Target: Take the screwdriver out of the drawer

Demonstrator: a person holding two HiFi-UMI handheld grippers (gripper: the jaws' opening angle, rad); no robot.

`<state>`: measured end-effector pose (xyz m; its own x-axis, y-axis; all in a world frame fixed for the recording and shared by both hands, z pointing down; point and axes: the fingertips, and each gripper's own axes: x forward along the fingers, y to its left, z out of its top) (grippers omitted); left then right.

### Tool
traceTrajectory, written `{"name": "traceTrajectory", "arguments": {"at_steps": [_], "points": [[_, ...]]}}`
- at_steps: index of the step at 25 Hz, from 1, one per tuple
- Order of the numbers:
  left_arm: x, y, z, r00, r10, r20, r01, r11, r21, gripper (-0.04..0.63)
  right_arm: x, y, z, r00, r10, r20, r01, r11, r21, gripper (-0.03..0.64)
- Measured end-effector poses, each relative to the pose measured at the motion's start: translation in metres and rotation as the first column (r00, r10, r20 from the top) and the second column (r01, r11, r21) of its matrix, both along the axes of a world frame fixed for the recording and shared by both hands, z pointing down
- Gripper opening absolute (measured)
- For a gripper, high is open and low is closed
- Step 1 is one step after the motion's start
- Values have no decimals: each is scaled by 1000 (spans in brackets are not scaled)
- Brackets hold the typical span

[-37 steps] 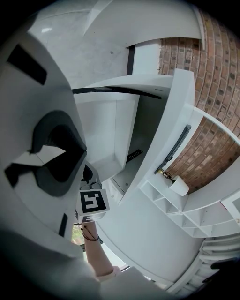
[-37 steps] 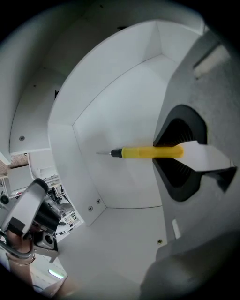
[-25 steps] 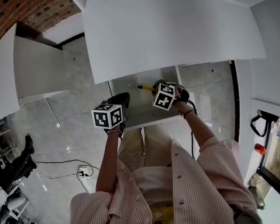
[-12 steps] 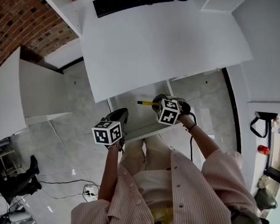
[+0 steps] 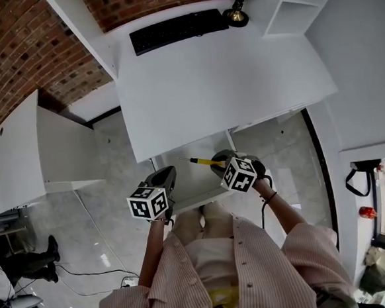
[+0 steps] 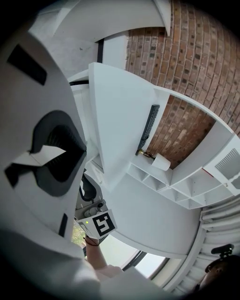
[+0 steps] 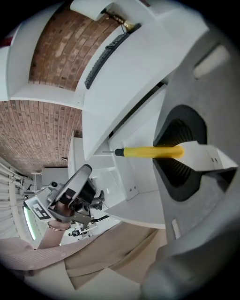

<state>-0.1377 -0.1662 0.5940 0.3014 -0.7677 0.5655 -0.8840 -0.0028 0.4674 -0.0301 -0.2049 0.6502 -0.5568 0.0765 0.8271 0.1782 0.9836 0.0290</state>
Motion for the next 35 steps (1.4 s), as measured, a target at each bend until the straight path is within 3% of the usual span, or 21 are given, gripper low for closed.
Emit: {"name": "traceTrajectory", "arguments": {"at_steps": [8, 14, 22, 26, 35], "points": [[-8, 2, -30, 998, -9, 59, 5, 997, 74, -2, 1, -1, -42, 983, 119, 141, -115, 993, -36, 80], [-19, 2, -53, 995, -39, 95, 25, 989, 145, -2, -6, -5, -76, 933, 242, 265, -222, 970, -104, 80], [-44, 0, -88, 980, -123, 157, 81, 966, 247, -2, -16, -23, -126, 792, 448, 416, -355, 891, -282, 80], [-52, -2, -106, 973, -146, 176, 90, 951, 294, -2, -17, -34, -145, 725, 503, 470, -396, 863, -312, 80], [-66, -7, -140, 953, -192, 233, 92, 920, 381, -2, -11, -59, -184, 539, 617, 573, -489, 783, -384, 80]]}}
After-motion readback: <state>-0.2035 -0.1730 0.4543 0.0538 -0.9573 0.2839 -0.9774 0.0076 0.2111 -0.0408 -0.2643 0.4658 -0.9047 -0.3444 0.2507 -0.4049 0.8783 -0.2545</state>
